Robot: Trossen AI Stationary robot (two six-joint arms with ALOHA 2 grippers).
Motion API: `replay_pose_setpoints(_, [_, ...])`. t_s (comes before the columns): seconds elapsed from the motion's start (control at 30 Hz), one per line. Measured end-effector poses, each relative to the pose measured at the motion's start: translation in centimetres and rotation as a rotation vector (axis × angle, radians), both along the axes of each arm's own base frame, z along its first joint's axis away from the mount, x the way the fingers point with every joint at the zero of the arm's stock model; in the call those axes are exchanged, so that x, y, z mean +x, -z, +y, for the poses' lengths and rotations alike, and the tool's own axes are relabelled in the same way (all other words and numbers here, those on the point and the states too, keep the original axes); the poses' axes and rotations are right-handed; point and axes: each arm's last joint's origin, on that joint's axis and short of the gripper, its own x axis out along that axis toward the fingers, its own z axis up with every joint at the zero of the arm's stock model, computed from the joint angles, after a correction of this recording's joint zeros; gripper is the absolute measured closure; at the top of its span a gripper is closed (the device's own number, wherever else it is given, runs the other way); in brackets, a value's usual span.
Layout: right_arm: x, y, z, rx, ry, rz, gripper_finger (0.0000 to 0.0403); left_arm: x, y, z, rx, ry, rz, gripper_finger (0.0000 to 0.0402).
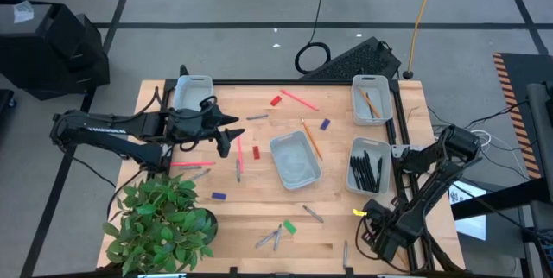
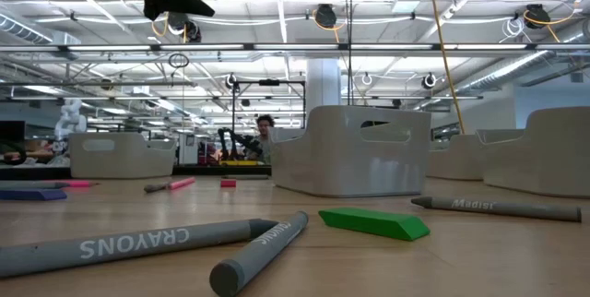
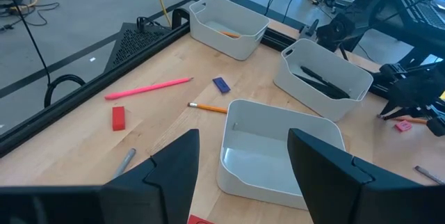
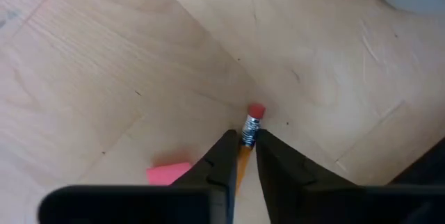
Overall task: Sort crayons/erasers/pens/pencils in bins
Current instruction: Put the yellow pencil into the top right gray bin
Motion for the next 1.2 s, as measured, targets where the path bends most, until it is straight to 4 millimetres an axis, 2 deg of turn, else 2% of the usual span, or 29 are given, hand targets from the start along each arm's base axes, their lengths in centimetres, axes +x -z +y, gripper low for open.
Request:
replay_pose_setpoints(0.17, [0.0, 0.0, 0.0, -0.002, 0.006, -0.003, 0.0392, 0.0, 0.0, 0.0, 0.0, 0.0, 0.0, 0.0179])
replay_pose_setpoints(0.5, [0.1, -1.3, -0.5, 0.033, 0.003, -0.05, 0.0388, 0.0, 0.0, 0.0, 0.0, 0.0, 0.0, 0.0179])
replay_pose_setpoints(0.87, [1.4, -3.6, -2.0, 0.091, 0.058, -0.153, 0.0392, 0.0, 0.0, 0.0, 0.0, 0.001, 0.0, 0.0179])
replay_pose_setpoints(1.2, [3.3, -5.2, -2.8, 0.113, -0.001, -0.243, 0.0402, 0.0, 0.0, 0.0, 0.0, 0.0, 0.0, 0.0179])
